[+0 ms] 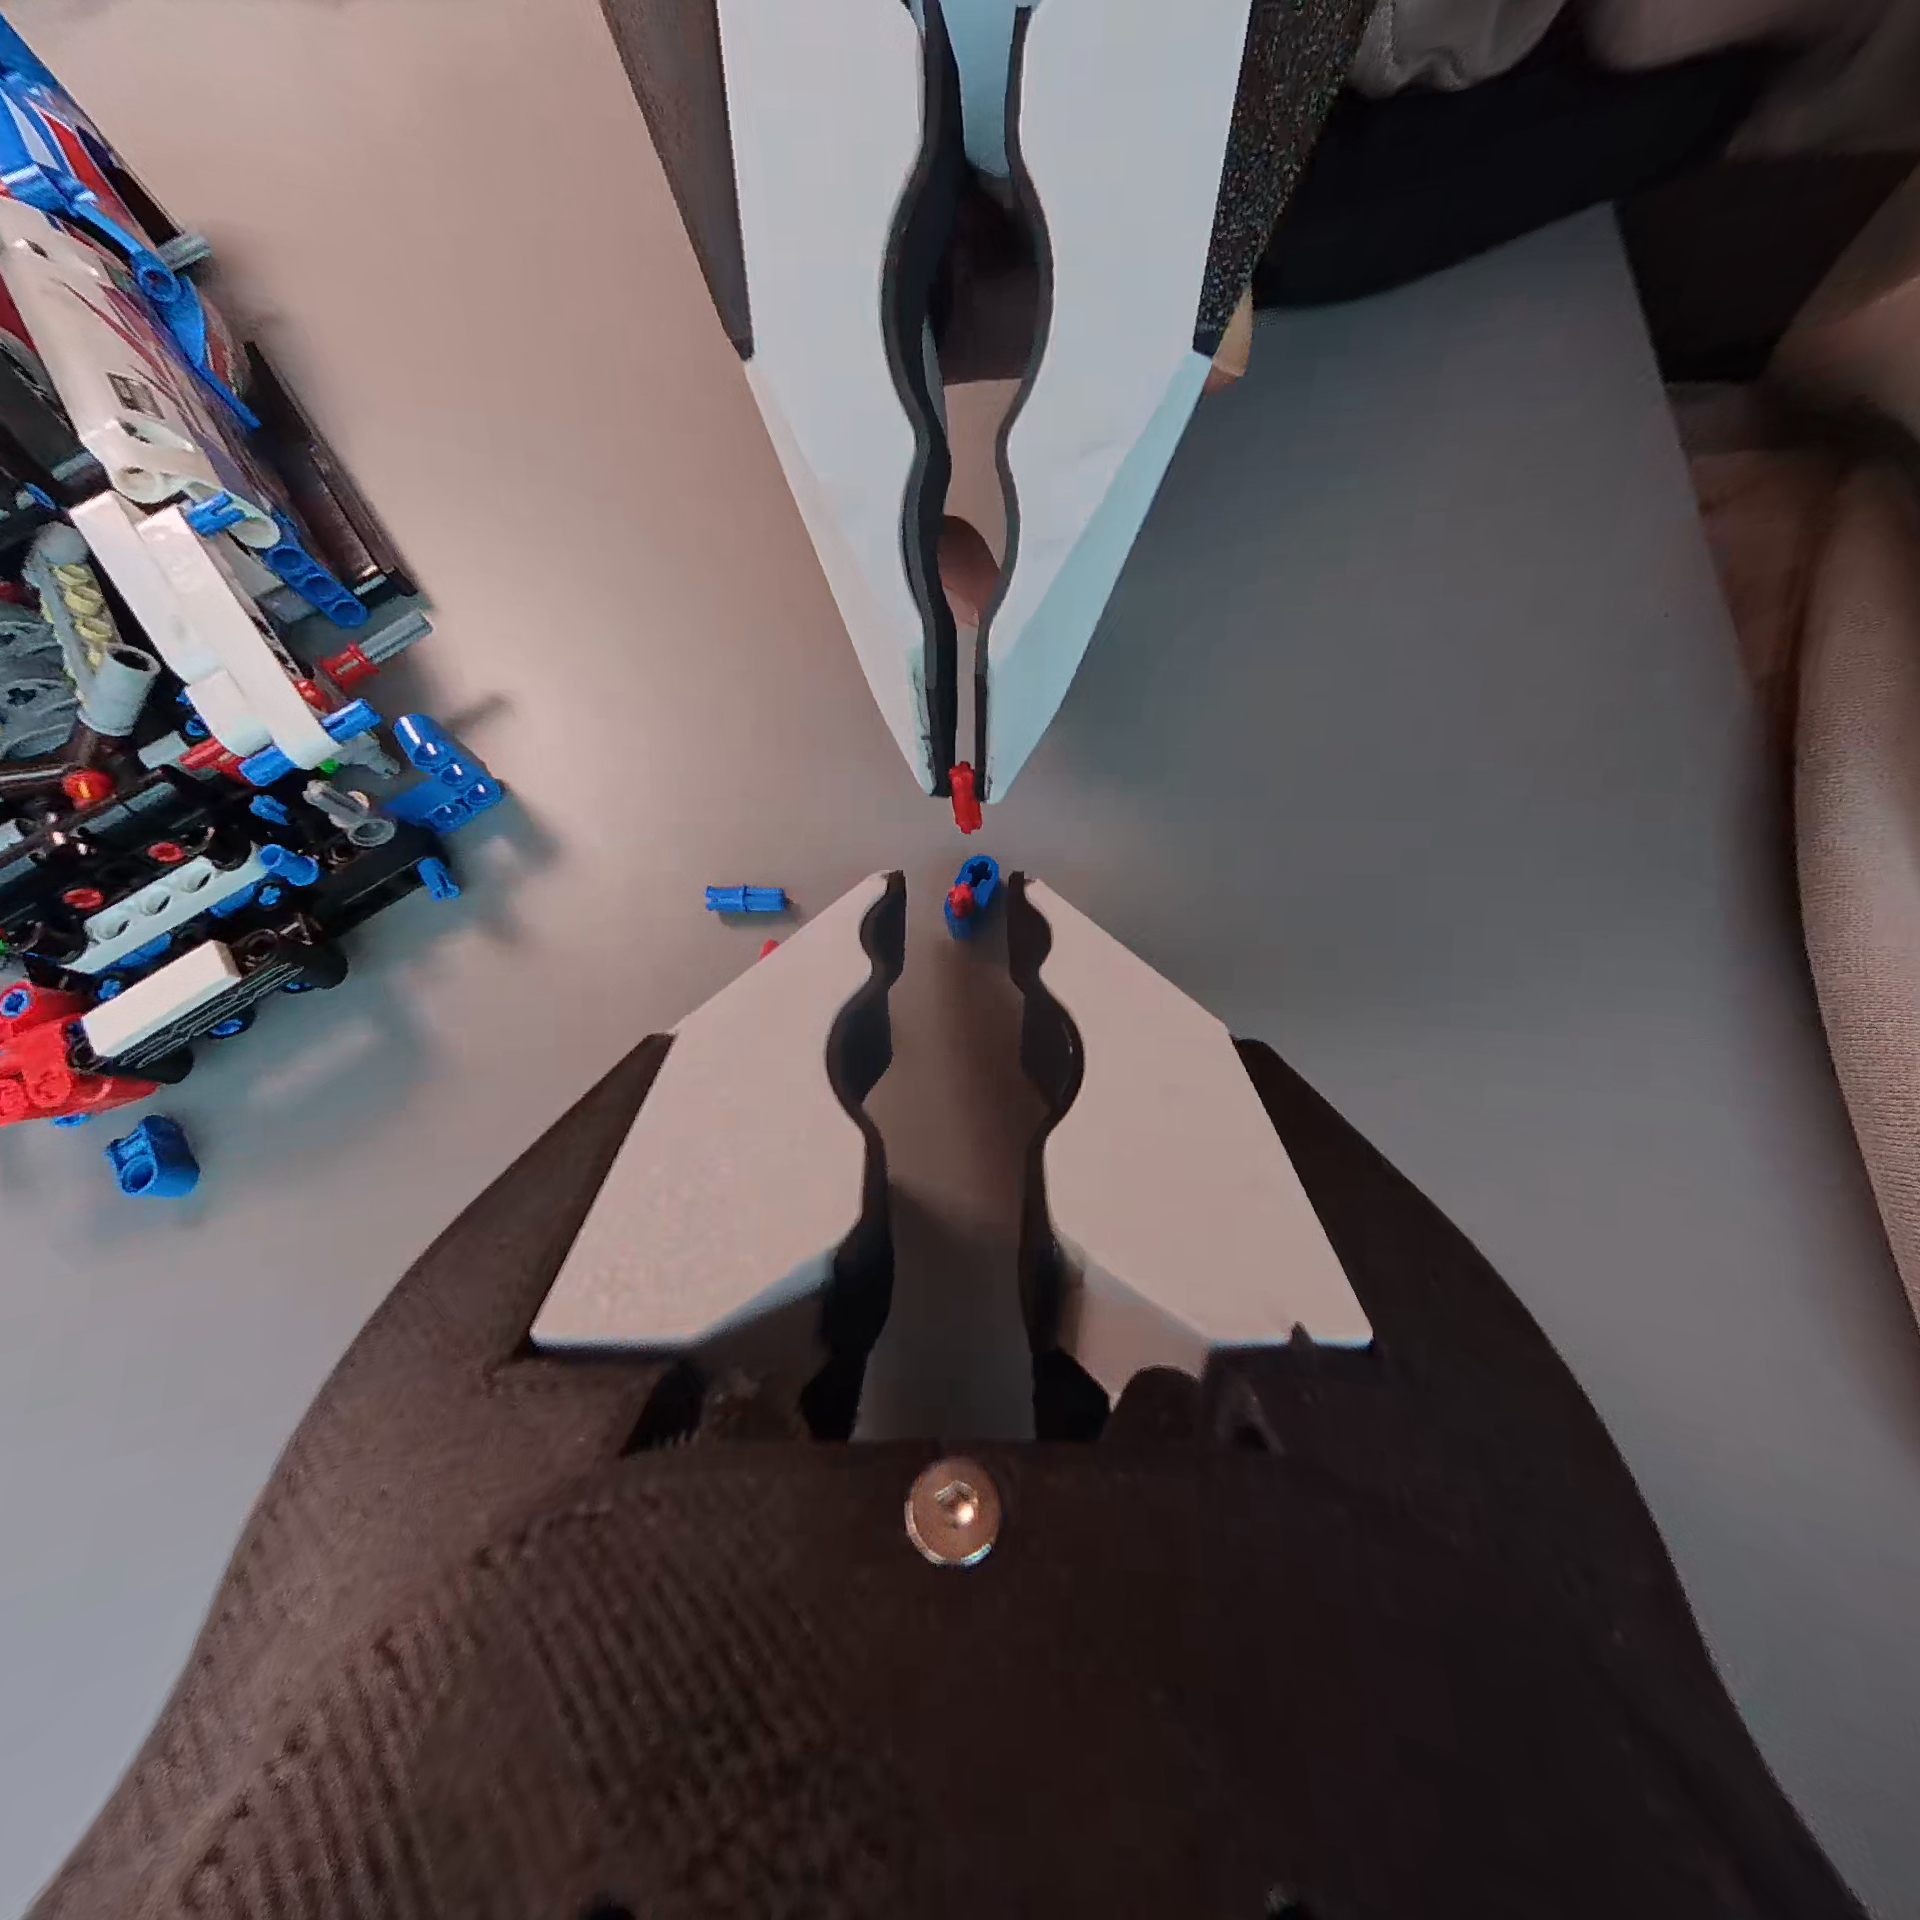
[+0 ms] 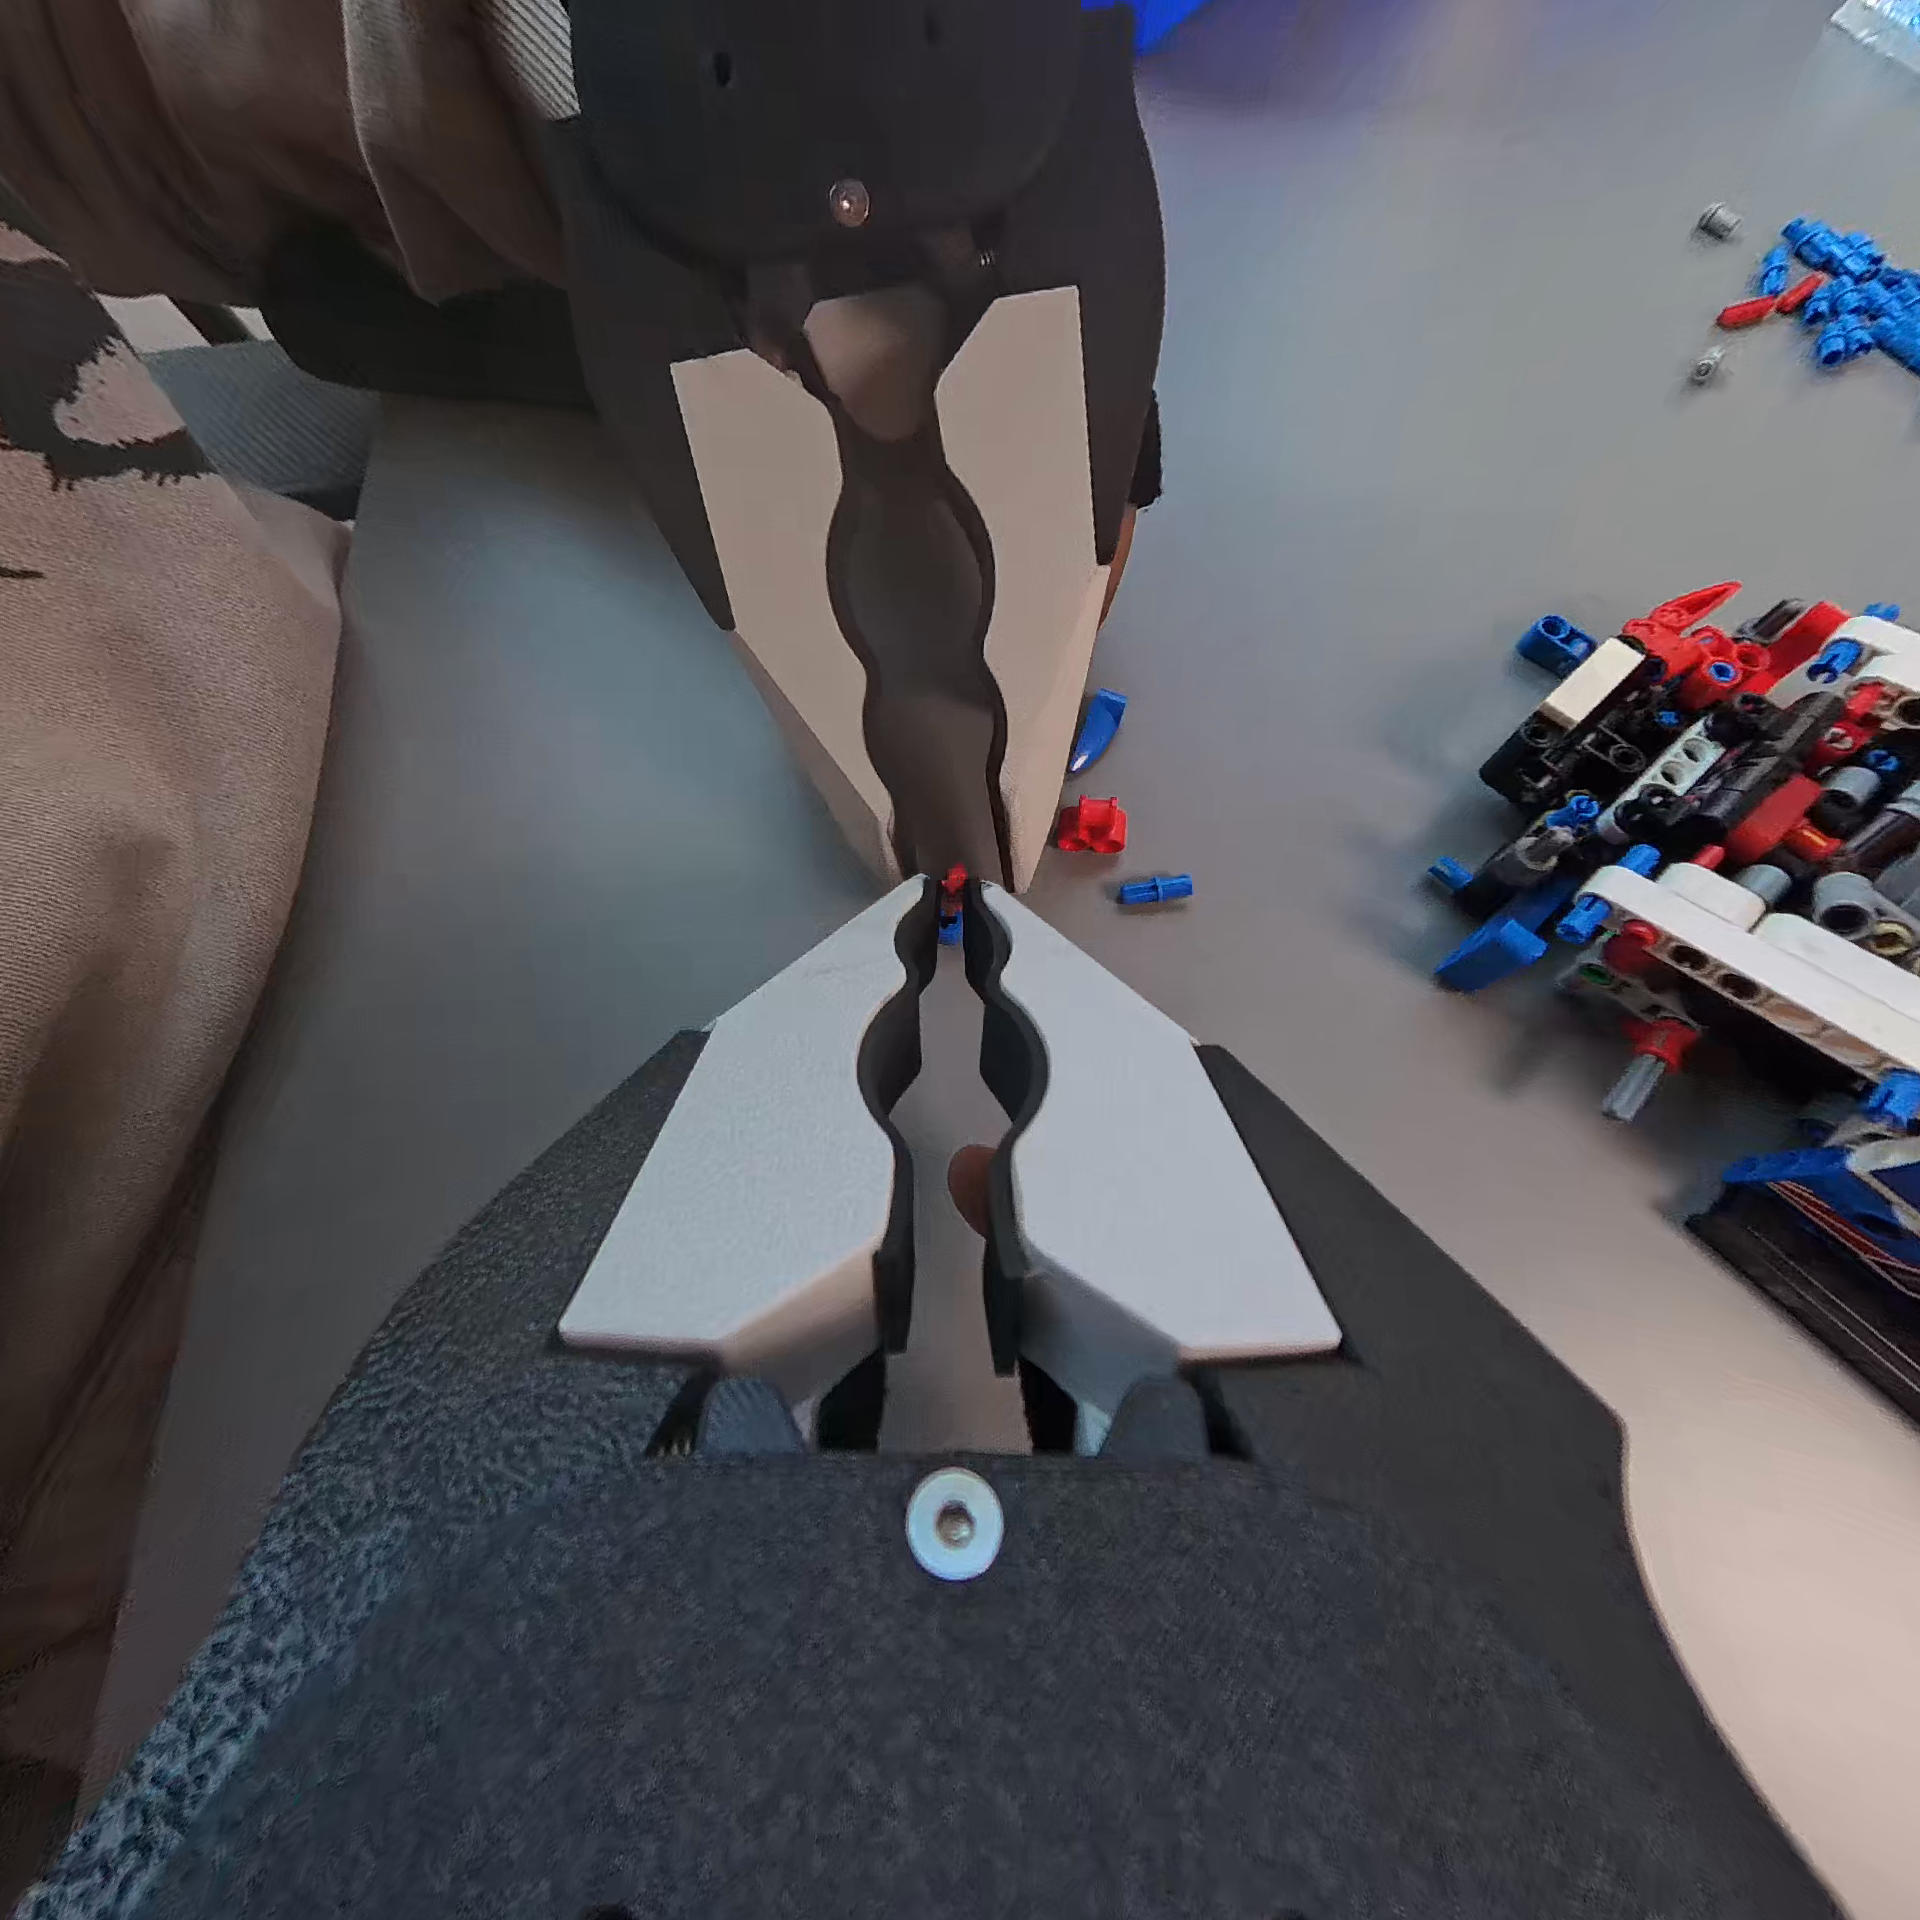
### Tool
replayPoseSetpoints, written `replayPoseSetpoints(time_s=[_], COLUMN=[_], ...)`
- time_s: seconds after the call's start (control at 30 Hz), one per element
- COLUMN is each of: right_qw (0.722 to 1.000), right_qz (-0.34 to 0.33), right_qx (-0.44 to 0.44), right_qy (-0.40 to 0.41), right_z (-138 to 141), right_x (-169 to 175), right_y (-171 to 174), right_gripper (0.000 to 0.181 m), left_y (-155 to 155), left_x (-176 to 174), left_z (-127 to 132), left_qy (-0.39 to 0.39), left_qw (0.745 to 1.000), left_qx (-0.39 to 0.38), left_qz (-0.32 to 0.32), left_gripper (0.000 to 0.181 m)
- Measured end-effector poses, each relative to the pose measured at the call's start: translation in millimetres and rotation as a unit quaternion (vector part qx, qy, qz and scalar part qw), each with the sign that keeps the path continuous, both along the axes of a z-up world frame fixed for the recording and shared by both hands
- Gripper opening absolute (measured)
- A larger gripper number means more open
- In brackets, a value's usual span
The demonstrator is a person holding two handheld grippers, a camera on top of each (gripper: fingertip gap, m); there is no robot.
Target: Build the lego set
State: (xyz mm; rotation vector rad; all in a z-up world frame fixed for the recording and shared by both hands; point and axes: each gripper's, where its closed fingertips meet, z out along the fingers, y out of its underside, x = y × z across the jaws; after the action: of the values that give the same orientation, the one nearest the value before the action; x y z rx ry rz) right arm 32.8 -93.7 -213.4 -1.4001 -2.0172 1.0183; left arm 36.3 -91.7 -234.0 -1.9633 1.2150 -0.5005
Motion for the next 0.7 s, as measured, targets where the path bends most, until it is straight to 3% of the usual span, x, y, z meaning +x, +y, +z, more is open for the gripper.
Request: replayPoseSetpoints(time_s=[0.13, 0.7], right_qw=[1.0, 0.997], right_qz=[-0.004, 0.035], right_qx=[0.007, 0.056], right_qy=[-0.012, -0.029], right_z=[-7.1, -13.6], right_x=[-0.3, -1.2], right_y=[0.5, -1.8], right_gripper=[0.001, 0.001], left_y=[-0.3, -2.0], left_x=[-0.3, 2.5], left_z=[-6.2, -6.8], left_qy=[0.023, 0.027], left_qw=[1.0, 1.0], left_qx=[0.006, 0.012], left_qz=[0.005, 0.005], left_gripper=[0.005, 0.005])
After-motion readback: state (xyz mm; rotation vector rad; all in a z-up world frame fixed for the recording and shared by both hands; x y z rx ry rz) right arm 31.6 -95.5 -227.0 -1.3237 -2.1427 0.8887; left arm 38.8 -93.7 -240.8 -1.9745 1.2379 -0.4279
